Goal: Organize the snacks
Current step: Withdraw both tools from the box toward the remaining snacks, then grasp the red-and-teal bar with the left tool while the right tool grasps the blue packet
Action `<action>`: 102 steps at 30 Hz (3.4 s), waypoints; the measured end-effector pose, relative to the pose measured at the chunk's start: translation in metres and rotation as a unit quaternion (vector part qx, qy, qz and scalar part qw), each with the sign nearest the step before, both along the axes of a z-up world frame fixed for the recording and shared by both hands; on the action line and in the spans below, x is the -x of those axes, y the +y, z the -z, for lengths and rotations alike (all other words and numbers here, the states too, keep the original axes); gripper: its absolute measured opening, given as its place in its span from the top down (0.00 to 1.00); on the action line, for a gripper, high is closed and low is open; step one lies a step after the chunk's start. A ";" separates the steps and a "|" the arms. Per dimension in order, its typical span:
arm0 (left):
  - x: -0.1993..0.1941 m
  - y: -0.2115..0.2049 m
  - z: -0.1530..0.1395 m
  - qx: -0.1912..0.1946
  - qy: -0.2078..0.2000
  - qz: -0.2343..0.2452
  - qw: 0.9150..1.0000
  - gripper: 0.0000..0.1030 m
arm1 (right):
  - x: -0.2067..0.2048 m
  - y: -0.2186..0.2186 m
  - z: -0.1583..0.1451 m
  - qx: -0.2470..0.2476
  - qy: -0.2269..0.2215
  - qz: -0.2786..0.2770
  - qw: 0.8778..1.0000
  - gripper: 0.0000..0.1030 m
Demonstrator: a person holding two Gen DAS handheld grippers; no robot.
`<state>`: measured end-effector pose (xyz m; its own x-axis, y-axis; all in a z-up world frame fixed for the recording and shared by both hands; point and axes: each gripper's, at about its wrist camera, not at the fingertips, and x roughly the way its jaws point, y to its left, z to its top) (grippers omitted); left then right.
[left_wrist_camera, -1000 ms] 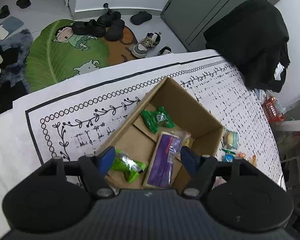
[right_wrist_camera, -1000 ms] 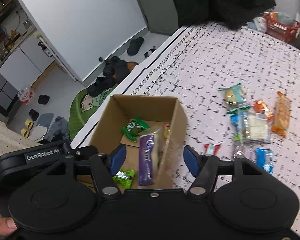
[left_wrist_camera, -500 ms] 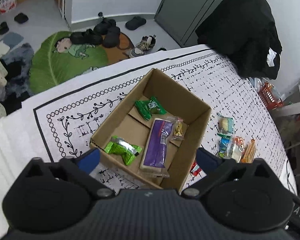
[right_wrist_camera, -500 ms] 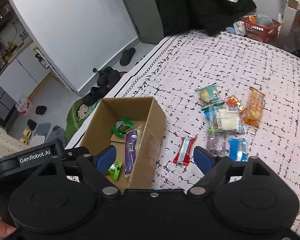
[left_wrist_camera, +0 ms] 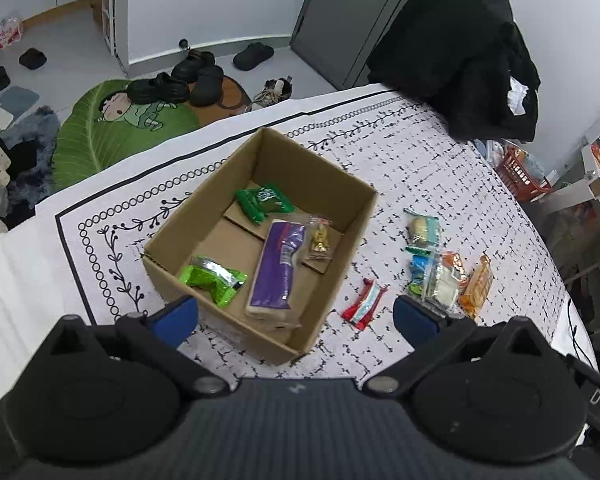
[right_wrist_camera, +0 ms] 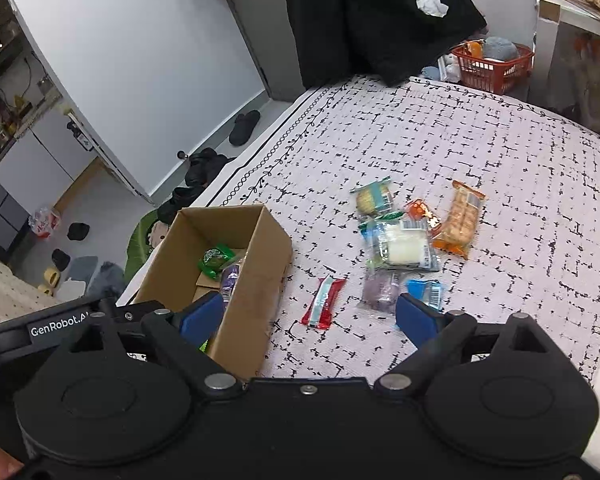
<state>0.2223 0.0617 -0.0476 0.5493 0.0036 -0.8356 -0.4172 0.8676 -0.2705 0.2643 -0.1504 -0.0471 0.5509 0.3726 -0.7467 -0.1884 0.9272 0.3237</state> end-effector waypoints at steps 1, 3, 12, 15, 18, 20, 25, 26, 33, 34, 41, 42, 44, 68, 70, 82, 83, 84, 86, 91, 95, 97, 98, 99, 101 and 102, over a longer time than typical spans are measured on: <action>0.001 -0.003 -0.001 0.000 -0.001 -0.001 1.000 0.00 | 0.001 -0.004 0.000 -0.005 0.001 0.000 1.000 0.09; 0.003 -0.008 -0.003 -0.001 -0.004 -0.004 1.000 0.00 | 0.003 -0.012 0.002 -0.013 0.004 -0.001 1.000 0.09; 0.017 -0.034 -0.009 -0.008 -0.014 0.000 1.000 0.00 | 0.015 -0.046 0.004 -0.028 -0.006 0.003 1.000 0.09; 0.019 -0.043 -0.009 -0.012 -0.015 0.000 1.000 0.00 | 0.017 -0.058 0.005 -0.034 -0.006 0.005 0.999 0.09; 0.021 -0.052 -0.010 -0.010 -0.020 0.002 1.000 0.00 | 0.018 -0.069 0.007 -0.042 -0.001 0.005 0.999 0.09; 0.021 -0.059 -0.011 -0.017 -0.022 0.004 1.000 0.00 | 0.019 -0.076 0.008 -0.044 0.002 0.007 0.999 0.09; 0.021 -0.066 -0.011 -0.002 -0.024 0.003 1.000 0.00 | 0.019 -0.091 0.012 -0.044 0.008 0.020 0.999 0.09; 0.021 -0.068 -0.010 -0.002 -0.025 0.004 1.000 0.00 | 0.019 -0.094 0.013 -0.045 0.008 0.023 0.999 0.09; 0.014 -0.077 0.000 0.011 -0.022 0.006 1.000 0.00 | 0.014 -0.112 0.025 -0.055 0.012 0.035 0.998 0.12; 0.012 -0.079 0.002 0.010 -0.021 0.009 1.000 0.00 | 0.013 -0.115 0.029 -0.060 0.017 0.037 0.997 0.13; -0.004 -0.098 0.022 0.009 -0.017 0.034 0.999 0.02 | 0.002 -0.124 0.057 -0.081 0.050 0.043 0.995 0.34; -0.006 -0.100 0.024 0.006 -0.017 0.038 0.999 0.02 | 0.001 -0.125 0.060 -0.083 0.053 0.044 0.994 0.36; -0.012 -0.104 0.029 0.000 -0.017 0.044 0.999 0.04 | -0.003 -0.125 0.065 -0.086 0.059 0.045 0.993 0.40; -0.092 -0.116 0.103 -0.046 0.022 0.075 0.996 0.44 | -0.076 -0.100 0.131 -0.092 0.155 0.033 0.983 0.61; -0.098 -0.117 0.108 -0.052 0.024 0.077 0.995 0.46 | -0.081 -0.097 0.135 -0.089 0.161 0.030 0.983 0.61; -0.117 -0.121 0.134 -0.082 0.030 0.077 0.993 0.49 | -0.096 -0.080 0.162 -0.046 0.187 0.018 0.981 0.70; -0.118 -0.120 0.136 -0.083 0.031 0.076 0.993 0.49 | -0.097 -0.080 0.162 -0.046 0.186 0.017 0.981 0.73; -0.119 -0.119 0.138 -0.083 0.033 0.074 0.993 0.49 | -0.097 -0.079 0.163 -0.044 0.187 0.017 0.981 0.74; -0.122 -0.116 0.143 -0.080 0.039 0.072 0.993 0.52 | -0.099 -0.079 0.161 -0.037 0.186 0.018 0.982 0.75; -0.124 -0.112 0.155 -0.072 0.056 0.059 0.994 0.67 | -0.103 -0.078 0.152 -0.004 0.173 0.006 0.985 0.76; -0.125 -0.110 0.155 -0.058 0.056 0.064 0.995 0.81 | -0.109 -0.070 0.149 0.016 0.167 -0.002 0.986 0.65; -0.126 -0.109 0.154 -0.049 0.057 0.065 0.995 0.81 | -0.112 -0.066 0.150 0.025 0.166 0.003 0.986 0.59; -0.126 -0.109 0.153 -0.044 0.057 0.066 0.995 0.82 | -0.113 -0.064 0.151 0.027 0.169 0.004 0.985 0.59; -0.126 -0.108 0.153 -0.041 0.057 0.067 0.995 0.82 | -0.114 -0.062 0.153 0.029 0.171 0.004 0.985 0.58; -0.124 -0.106 0.151 -0.034 0.057 0.066 0.996 0.82 | -0.116 -0.056 0.156 0.042 0.172 0.004 0.984 0.58; -0.123 -0.105 0.149 -0.030 0.056 0.065 0.996 0.82 | -0.116 -0.053 0.157 0.048 0.172 0.004 0.984 0.58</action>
<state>0.3456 -0.0434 -0.1970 0.4512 -0.0094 -0.8923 -0.3253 0.9294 -0.1743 0.3803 -0.2034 -0.2041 0.2624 0.2875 -0.9211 -0.0761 0.9578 0.2773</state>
